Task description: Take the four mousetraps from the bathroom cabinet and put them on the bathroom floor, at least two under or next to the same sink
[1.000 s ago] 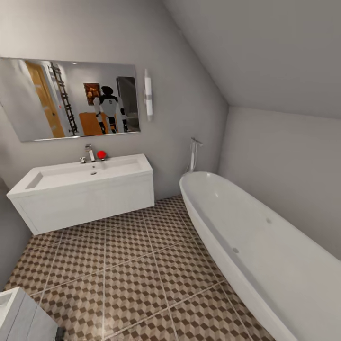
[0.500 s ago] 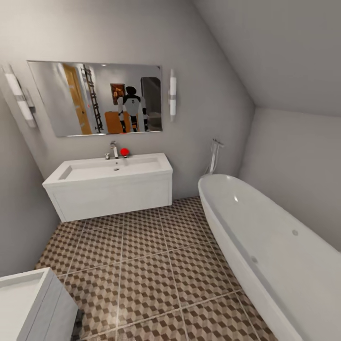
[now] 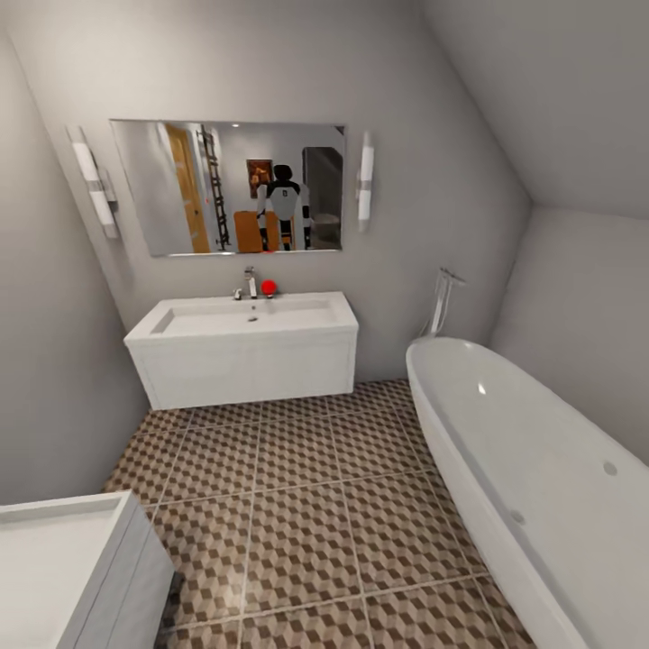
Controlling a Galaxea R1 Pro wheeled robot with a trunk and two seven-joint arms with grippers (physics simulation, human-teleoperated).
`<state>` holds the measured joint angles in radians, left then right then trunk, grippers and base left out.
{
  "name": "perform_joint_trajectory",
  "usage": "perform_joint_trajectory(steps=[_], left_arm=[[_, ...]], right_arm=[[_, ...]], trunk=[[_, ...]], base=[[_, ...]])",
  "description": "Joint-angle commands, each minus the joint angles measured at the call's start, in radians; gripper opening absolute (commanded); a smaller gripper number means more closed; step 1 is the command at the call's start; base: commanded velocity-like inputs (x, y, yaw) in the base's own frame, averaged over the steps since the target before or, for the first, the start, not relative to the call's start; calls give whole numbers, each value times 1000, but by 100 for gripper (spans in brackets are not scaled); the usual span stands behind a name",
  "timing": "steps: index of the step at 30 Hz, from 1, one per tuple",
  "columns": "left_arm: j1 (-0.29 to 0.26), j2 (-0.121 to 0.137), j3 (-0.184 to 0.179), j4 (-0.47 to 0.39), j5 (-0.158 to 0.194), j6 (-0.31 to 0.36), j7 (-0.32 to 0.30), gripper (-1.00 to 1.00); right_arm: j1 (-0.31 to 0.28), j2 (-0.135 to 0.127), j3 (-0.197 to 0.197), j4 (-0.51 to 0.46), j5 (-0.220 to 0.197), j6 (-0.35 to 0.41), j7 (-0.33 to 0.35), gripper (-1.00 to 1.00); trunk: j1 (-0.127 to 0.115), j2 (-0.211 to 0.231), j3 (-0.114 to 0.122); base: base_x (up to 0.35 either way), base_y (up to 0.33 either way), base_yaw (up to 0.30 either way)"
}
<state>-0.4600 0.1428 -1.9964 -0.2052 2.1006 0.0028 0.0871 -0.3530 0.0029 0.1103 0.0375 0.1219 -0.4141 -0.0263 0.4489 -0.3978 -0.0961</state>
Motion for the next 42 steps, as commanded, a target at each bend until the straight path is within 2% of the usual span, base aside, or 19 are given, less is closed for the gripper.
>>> perform_joint_trajectory(steps=[1, 42], left_arm=[[-2, 2, -2, -3, -2, 0, 11, -100], [-2, 2, -2, -3, -2, 0, 11, -100]], right_arm=[[-2, 0, 8, 4, -4, -6, 0, -100], [-3, 0, 8, 4, -3, -6, 0, -100]], trunk=[[1, -2, -2], [1, -2, -2]], base=[[278, 0, 23], [336, 0, 1]])
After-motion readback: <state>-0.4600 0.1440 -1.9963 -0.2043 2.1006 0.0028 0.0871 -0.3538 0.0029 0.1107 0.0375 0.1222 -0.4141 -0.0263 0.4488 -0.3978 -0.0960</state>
